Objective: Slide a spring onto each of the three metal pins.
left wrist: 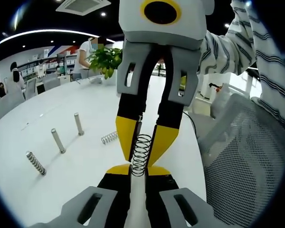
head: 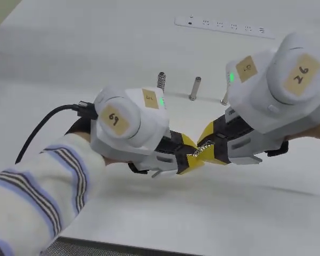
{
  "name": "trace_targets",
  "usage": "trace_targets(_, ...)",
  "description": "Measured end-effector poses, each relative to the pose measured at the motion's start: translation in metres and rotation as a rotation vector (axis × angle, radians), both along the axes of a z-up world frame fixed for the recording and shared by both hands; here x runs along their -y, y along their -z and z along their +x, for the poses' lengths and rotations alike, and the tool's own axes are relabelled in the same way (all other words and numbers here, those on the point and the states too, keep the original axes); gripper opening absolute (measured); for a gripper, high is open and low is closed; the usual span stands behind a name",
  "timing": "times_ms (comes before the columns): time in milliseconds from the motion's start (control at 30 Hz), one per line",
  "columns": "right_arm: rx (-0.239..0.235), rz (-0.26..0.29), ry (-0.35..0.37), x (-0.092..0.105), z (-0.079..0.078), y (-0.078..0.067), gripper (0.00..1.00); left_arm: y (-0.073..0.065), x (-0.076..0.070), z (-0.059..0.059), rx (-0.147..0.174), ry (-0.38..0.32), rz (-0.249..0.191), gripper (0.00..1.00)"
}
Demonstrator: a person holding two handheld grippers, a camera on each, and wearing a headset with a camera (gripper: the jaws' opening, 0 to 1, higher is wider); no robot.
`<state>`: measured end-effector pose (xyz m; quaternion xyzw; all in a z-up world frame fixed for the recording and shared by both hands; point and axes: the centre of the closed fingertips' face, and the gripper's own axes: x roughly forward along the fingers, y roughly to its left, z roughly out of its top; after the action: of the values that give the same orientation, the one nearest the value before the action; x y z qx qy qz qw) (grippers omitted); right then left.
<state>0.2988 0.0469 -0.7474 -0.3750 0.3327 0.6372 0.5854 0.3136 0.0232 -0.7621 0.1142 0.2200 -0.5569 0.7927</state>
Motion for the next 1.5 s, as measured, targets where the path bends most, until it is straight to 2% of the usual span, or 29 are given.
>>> trace_targets(133,0.011,0.003,-0.01,-0.002,0.002,-0.001,0.08,-0.001,-0.002,0.002,0.004,-0.016,-0.002,0.03)
trace_targets(233,0.011,0.005,-0.02,-0.004,0.001,-0.002,0.08,-0.001,-0.004,0.003,-0.009,-0.024,-0.008,0.03)
trace_targets(400,0.019,0.012,-0.032,-0.009,0.002,-0.005,0.08,-0.001,-0.008,0.003,-0.007,-0.044,-0.004,0.04)
trace_targets(467,0.018,0.016,-0.032,-0.01,0.002,-0.006,0.08,-0.001,-0.011,0.003,-0.019,-0.055,-0.012,0.06)
trace_targets(567,0.02,0.019,-0.032,-0.01,0.002,-0.007,0.08,-0.006,-0.015,0.002,-0.03,-0.068,-0.045,0.1)
trace_targets(700,0.02,0.017,-0.028,-0.01,0.003,-0.008,0.08,-0.007,-0.02,0.004,-0.033,-0.083,-0.051,0.15)
trace_targets(767,0.023,0.016,-0.025,-0.009,0.004,-0.009,0.08,-0.006,-0.024,0.002,-0.072,-0.095,-0.059,0.16)
trace_targets(833,0.024,0.017,-0.02,-0.007,0.005,-0.01,0.08,-0.005,-0.026,0.001,-0.07,-0.101,-0.06,0.18)
trace_targets(867,0.026,0.016,-0.018,-0.007,0.005,-0.011,0.08,-0.005,-0.028,0.001,-0.077,-0.108,-0.061,0.2)
trace_targets(1033,0.015,0.028,0.006,-0.004,0.005,-0.013,0.08,-0.004,-0.035,0.006,-0.069,-0.158,-0.065,0.39)
trace_targets(1100,0.023,0.022,0.006,-0.002,0.005,-0.013,0.08,-0.004,-0.037,0.007,-0.088,-0.176,-0.076,0.44)
trace_targets(1133,0.023,0.021,0.006,-0.002,0.006,-0.013,0.08,-0.005,-0.036,0.007,-0.107,-0.189,-0.106,0.47)
trace_targets(1167,0.022,0.023,0.009,-0.002,0.006,-0.013,0.08,-0.004,-0.036,0.006,-0.128,-0.194,-0.118,0.51)
trace_targets(1200,0.021,0.021,0.011,-0.001,0.006,-0.014,0.08,-0.003,-0.036,0.005,-0.131,-0.19,-0.116,0.59)
trace_targets(1300,0.027,0.017,0.012,0.0,0.007,-0.014,0.08,0.002,-0.037,0.003,-0.117,-0.187,-0.092,0.76)
trace_targets(1433,0.029,0.007,0.007,0.002,0.007,-0.013,0.08,0.009,-0.042,0.005,-0.125,-0.223,-0.084,0.82)
trace_targets(1500,0.028,0.003,0.009,0.003,0.006,-0.013,0.08,0.009,-0.045,0.005,-0.117,-0.235,-0.085,0.86)
